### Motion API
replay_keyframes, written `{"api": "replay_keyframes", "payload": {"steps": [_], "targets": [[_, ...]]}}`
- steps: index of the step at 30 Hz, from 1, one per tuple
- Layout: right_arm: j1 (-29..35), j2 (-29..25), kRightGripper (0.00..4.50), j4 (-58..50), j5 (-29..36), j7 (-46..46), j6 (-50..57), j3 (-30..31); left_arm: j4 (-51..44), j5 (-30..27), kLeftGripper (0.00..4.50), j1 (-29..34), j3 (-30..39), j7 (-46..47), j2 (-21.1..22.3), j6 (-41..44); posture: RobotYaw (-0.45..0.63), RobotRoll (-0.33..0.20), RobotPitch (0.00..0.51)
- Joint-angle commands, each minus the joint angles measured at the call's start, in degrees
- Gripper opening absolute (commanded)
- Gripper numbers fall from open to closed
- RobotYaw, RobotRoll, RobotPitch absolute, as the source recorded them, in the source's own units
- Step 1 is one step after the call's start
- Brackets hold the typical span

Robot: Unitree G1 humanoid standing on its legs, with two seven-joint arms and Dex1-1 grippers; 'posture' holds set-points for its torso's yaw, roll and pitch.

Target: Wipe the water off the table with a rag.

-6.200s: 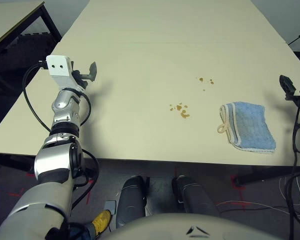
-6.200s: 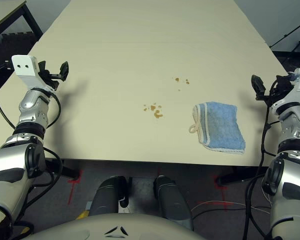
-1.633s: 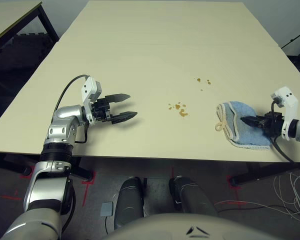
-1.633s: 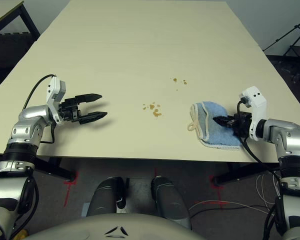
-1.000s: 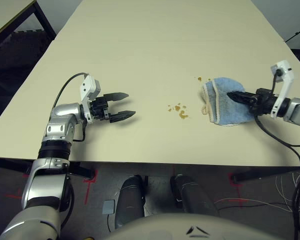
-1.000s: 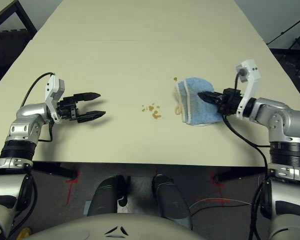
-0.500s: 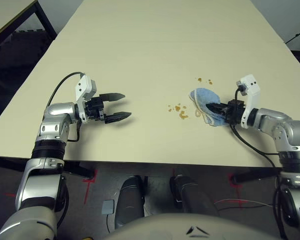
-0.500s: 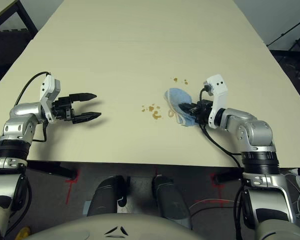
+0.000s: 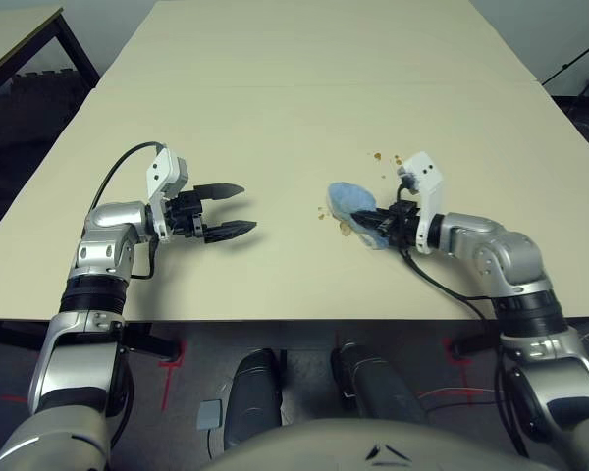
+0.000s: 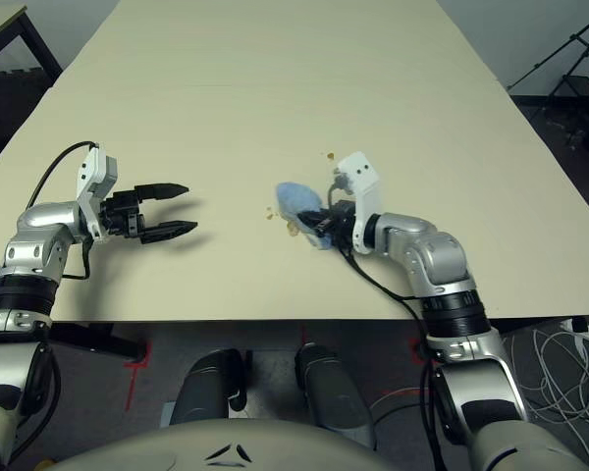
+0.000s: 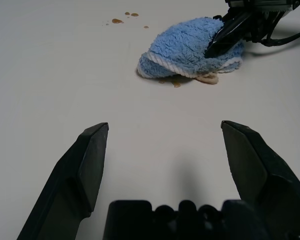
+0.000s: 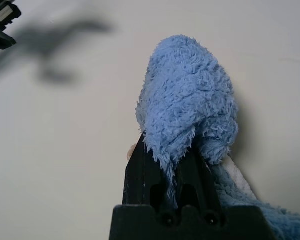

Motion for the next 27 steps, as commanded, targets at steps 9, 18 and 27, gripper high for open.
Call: {"api": "replay_keyframes", "payload": {"steps": [9,18,27], "targets": [[-1.18,5.18,0.01,3.46,-1.62,0.78,2.61,8.83,-1.96,-0.28,4.50,2.19,0.07,-0.08,0.32,1.09,-0.16,0.000,0.158],[-0.53,-4.92,0.01,1.97,-2.73,2.50,2.67,5.87,-1.19,0.09,4.50,1.98,-0.28,0.10,-0.45,0.79,-0.18,0.000,0.160],[-0.94,-22.33,0.01,4.11,-4.23,8.41,-1.44,3.06,0.79,0.51,4.50,0.10,-0.49,0.01,-0.83,0.06,-0.20,0.000,0.160]]}}
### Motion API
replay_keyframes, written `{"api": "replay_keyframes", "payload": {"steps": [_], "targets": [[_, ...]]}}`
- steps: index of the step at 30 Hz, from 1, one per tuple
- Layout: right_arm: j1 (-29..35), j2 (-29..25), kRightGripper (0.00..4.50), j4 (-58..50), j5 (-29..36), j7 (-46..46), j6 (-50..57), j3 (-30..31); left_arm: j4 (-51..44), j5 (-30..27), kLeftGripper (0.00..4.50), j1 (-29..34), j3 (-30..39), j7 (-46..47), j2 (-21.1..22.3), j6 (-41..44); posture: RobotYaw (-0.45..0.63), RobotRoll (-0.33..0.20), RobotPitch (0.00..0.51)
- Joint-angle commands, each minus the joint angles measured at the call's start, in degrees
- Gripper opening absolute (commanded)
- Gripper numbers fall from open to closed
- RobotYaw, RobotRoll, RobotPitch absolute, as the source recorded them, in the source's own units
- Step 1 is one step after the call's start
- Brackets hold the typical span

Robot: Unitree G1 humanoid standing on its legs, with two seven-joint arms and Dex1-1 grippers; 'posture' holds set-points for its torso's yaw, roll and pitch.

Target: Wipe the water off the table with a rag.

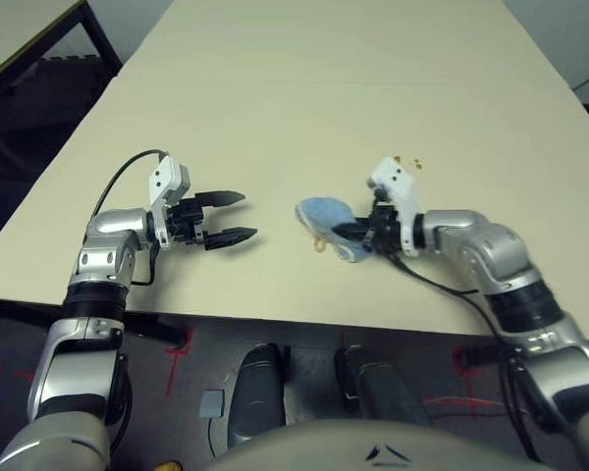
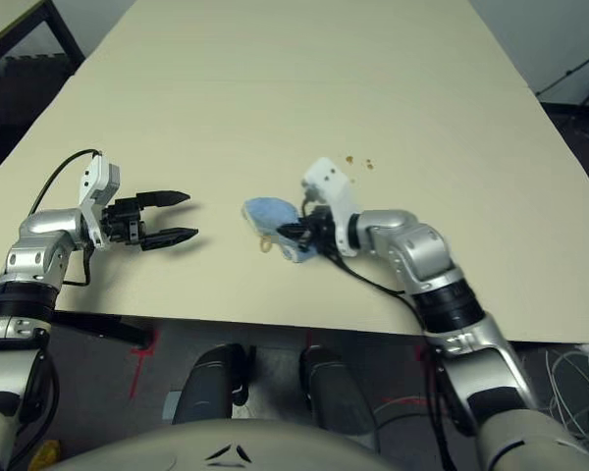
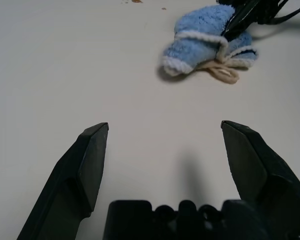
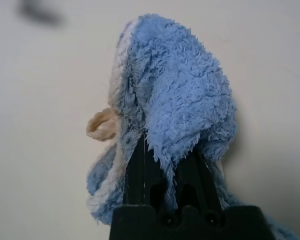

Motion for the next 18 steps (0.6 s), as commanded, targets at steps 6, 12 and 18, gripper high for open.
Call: {"api": "replay_keyframes", "payload": {"steps": [6,12,18], "targets": [[0.40,-11.32,0.01,6.86,-1.81,2.72,-0.30,-5.09,2.29,0.92,4.50,-2.80,-0.87,-0.74,-0.32,-0.98,-0.21,0.000,0.158],[-3.27,-12.98,0.01,10.82,7.28,3.65,5.99,-18.82,3.75,1.23,4.50,-3.88,-1.35,-1.33,-0.38,-1.69,-0.22,0.000,0.155],[-8.58,-13.39,0.01,18.21,8.38,1.60,5.13,-25.87,4.56,1.42,4.50,-4.44,-1.75,-1.43,-0.83,-2.12,-0.23,0.000,0.150]]}}
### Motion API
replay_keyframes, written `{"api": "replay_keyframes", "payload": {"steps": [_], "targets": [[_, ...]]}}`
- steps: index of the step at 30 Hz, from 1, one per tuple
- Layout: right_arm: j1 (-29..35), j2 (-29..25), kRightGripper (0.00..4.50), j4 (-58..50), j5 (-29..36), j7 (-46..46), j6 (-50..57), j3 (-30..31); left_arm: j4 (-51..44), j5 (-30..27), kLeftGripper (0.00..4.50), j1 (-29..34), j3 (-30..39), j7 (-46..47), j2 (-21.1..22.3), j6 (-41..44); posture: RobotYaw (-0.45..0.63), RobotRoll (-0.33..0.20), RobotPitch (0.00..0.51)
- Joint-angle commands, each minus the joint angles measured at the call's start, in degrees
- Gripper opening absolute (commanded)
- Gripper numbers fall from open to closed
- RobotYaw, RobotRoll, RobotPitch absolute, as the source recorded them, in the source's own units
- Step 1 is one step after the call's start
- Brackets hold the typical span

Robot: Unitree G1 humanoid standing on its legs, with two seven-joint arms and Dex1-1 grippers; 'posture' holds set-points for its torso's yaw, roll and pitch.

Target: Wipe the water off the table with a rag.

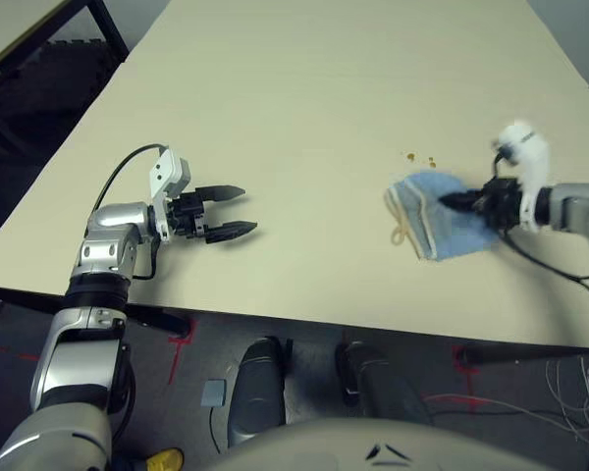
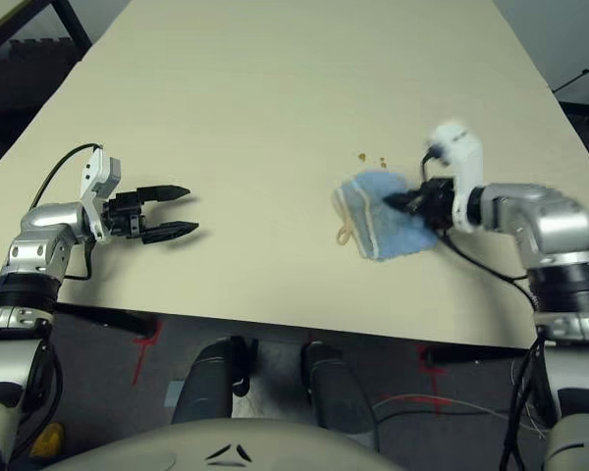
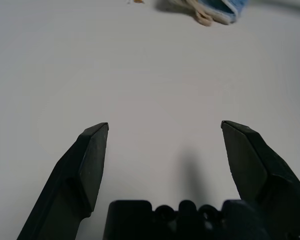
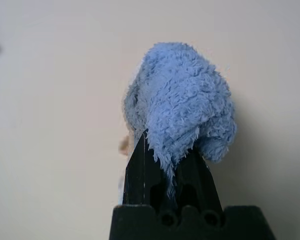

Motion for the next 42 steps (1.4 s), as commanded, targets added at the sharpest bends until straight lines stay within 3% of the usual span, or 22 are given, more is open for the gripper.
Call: {"api": "replay_keyframes", "payload": {"steps": [1,16,23,42], "targets": [[-2.83,-0.10,0.01,4.72,0.51,-1.80,-1.37,-3.53,1.31,0.89,4.50,-0.08,-0.80,-0.64,-0.70,-0.65,-0.23,0.000,0.148],[-12.20,11.23,0.01,31.07,-13.16,-12.13,-26.42,1.96,-0.36,0.59,4.50,1.07,-0.14,0.14,-1.19,-0.30,-0.20,0.000,0.143],[-15.31,15.45,0.01,41.62,-17.71,-11.54,-33.32,4.55,-2.18,0.14,4.50,2.39,0.43,0.78,-0.90,0.27,-0.18,0.000,0.142],[-15.72,32.06,0.01,36.91,-19.71,-6.33,-29.80,10.39,-3.00,0.03,4.50,3.05,0.58,1.53,-0.90,0.42,-0.16,0.000,0.140]]}}
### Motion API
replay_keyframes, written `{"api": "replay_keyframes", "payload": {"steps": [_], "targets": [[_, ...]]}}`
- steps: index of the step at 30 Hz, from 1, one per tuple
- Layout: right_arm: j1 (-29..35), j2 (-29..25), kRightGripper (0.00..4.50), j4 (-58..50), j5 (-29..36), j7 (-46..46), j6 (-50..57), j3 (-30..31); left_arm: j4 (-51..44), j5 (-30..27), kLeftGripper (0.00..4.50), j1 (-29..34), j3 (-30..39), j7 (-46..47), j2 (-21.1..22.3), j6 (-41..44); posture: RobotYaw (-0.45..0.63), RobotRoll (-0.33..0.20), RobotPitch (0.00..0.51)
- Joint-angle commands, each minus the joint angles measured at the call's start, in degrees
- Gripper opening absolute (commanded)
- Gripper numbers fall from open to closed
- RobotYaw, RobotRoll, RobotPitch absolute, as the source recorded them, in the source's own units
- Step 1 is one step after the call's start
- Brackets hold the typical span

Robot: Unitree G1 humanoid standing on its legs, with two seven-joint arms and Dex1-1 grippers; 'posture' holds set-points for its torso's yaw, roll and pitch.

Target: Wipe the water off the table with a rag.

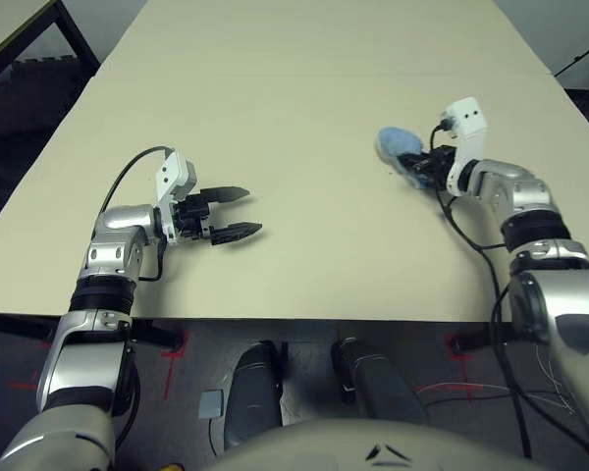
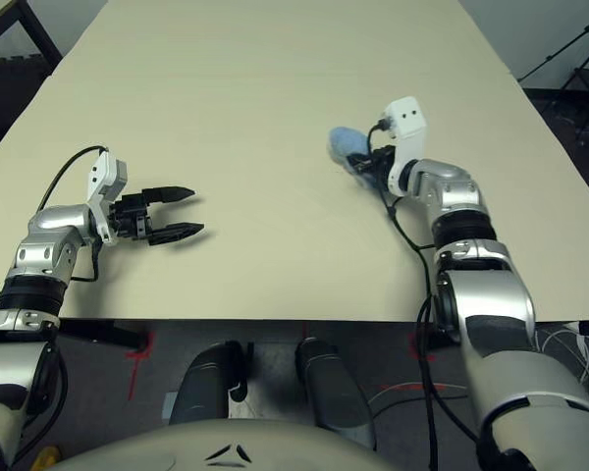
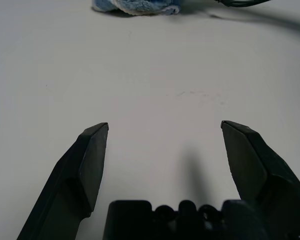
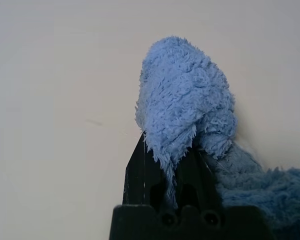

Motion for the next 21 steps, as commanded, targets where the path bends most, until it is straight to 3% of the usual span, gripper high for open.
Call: {"api": "replay_keyframes", "payload": {"steps": [1,10,14,21], "targets": [[0.58,4.03,0.01,0.33,-0.89,1.20,2.35,2.97,-1.48,-0.29,4.50,0.76,0.30,0.00,0.34,0.34,-0.16,0.000,0.140],[0.30,7.50,0.01,-0.26,-1.37,0.29,2.32,4.07,-2.29,-0.40,4.50,1.31,0.48,0.37,0.28,0.68,-0.16,0.000,0.138],[-1.20,2.78,0.01,3.63,-5.75,-3.27,-1.84,5.44,-2.62,-0.49,4.50,1.61,0.49,0.38,0.33,0.74,-0.16,0.000,0.138],[-4.08,-5.44,0.01,9.75,-7.31,-5.52,-5.88,4.02,-2.89,-0.52,4.50,1.82,0.22,0.54,0.07,0.89,-0.17,0.000,0.145]]}}
